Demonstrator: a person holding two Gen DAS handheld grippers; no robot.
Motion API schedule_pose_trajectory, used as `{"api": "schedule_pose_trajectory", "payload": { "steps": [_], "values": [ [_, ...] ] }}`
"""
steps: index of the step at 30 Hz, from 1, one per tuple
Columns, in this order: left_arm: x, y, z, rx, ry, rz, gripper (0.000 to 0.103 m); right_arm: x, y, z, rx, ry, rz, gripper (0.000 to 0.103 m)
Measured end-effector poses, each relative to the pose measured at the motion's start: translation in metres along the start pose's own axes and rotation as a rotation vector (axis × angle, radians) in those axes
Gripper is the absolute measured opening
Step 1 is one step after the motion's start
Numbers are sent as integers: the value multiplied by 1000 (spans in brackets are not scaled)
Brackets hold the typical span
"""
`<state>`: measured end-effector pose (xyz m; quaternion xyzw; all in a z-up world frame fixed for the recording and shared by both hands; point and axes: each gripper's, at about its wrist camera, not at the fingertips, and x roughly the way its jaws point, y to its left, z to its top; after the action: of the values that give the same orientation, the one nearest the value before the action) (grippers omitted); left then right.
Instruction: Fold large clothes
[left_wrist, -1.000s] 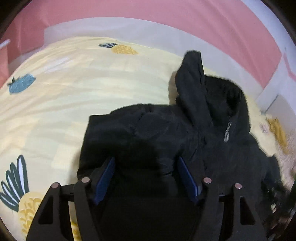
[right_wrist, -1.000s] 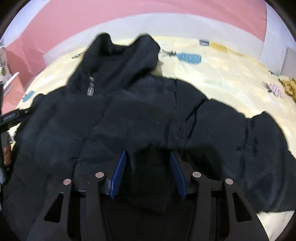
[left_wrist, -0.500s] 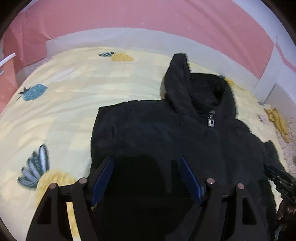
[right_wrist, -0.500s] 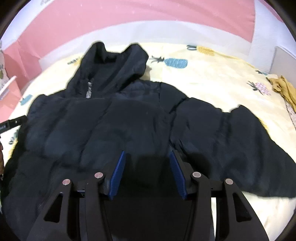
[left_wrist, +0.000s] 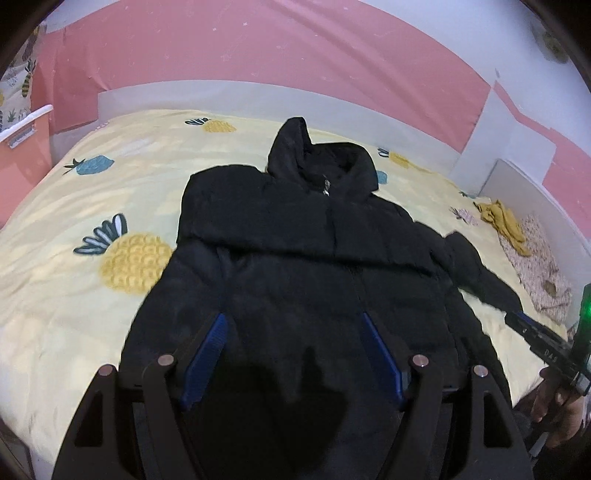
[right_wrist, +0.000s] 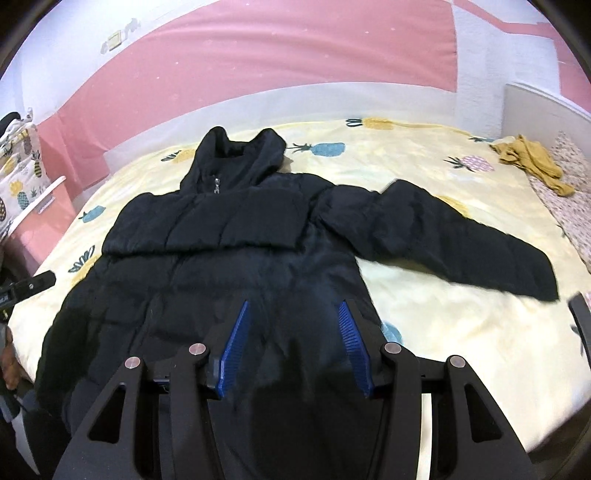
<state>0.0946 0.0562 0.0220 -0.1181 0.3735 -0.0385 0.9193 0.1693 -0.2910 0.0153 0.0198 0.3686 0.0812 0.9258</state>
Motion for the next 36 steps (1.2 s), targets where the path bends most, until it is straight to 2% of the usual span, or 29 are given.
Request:
{"api": "schedule_pose_trajectory", "payload": {
  "steps": [6,13,21,27,30,33,36],
  "values": [
    [-9,-20,-22,7,20,-20,75,-14,-19,-23,47,12,-13,51],
    [8,-36,-19,28,33,1,75,-8,-62,-26,152,13,-45,52],
    [45,-46,4,72,30,54,75,26,-144,-21,324,49,-130,53],
    [78,-44,16,79,60,72,75,57,-219,-22,516,81,-179,53],
    [97,-42,17,83,88,79,75,76,-254,-27,628,101,-175,54],
    [118,-38,15,74,124,90,75,84,-277,-28,710,58,-131,54],
    [133,-31,8,61,152,96,75,91,-294,-22,755,28,-122,54]
  ]
}}
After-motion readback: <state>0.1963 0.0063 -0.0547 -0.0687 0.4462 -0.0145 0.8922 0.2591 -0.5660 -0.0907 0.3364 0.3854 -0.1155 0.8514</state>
